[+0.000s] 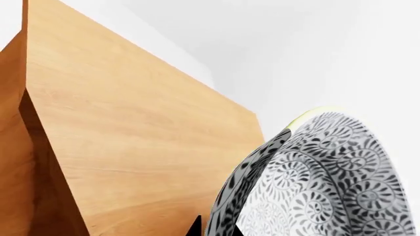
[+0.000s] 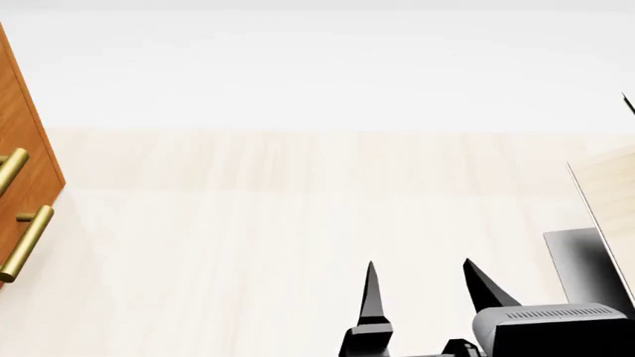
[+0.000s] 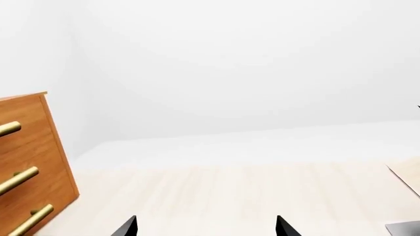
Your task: Close the top drawer of the cabinet and put the bowl on top of it.
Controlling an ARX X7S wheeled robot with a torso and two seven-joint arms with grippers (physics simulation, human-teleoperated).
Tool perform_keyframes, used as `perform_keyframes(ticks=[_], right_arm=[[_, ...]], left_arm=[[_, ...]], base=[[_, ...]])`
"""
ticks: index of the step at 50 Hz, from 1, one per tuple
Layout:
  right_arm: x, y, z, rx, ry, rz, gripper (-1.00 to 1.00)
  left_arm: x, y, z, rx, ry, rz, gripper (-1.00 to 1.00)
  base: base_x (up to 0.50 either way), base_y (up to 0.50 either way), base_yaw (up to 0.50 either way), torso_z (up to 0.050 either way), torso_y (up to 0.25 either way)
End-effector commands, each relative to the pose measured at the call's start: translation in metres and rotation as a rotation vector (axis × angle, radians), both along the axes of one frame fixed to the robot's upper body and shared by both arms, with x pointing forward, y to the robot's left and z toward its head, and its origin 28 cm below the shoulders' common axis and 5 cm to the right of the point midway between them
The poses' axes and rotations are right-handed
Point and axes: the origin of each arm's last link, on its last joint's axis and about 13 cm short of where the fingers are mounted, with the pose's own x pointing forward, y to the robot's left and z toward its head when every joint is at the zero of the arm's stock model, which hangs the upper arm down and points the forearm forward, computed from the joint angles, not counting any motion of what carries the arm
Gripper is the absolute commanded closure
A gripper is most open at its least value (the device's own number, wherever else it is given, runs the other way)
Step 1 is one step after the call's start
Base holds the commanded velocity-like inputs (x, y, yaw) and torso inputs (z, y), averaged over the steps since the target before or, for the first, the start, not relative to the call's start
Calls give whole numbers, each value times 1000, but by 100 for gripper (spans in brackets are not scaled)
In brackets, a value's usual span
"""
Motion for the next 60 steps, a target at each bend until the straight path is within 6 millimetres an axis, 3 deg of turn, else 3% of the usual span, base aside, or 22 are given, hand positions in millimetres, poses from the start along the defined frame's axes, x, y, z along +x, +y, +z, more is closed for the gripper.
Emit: perform_keyframes(ticks=[1, 27, 28, 60], right_arm=[[0, 0, -1, 0, 1, 1, -100], [3, -1, -5, 4, 10, 1, -100], [3, -1, -5, 4, 10, 1, -100], [3, 0, -4, 4, 6, 6, -100]], left_arm=[[1, 1, 1, 5, 4, 24, 100], [0, 5, -5, -10, 29, 51, 100], [1, 5, -5, -6, 30, 45, -100], [-4, 1, 3, 24, 12, 37, -100]], base=[[0, 0, 0, 0, 0], [0, 0, 0, 0, 0], [0, 0, 0, 0, 0], [0, 1, 1, 0, 0]])
